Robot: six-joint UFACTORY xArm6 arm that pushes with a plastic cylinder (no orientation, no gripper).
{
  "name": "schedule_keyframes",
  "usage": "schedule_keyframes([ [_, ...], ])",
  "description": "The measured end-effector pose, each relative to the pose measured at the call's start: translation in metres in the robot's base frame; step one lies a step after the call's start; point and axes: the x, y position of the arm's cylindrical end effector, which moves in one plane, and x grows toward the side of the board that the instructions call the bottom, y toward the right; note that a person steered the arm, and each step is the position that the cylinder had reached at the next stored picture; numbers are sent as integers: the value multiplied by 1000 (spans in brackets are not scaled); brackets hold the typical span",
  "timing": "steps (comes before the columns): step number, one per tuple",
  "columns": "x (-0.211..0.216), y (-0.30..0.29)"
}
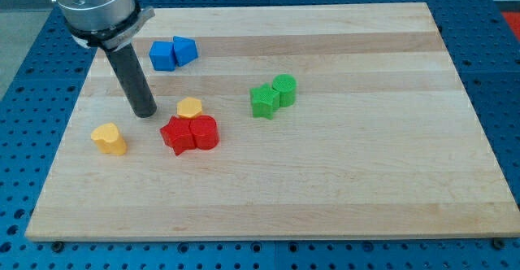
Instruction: Move yellow hexagon right and a bit left
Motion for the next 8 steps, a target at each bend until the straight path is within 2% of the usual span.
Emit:
schedule_keyframes([
  [1,-8,6],
  [5,-20,112],
  [8,2,121],
])
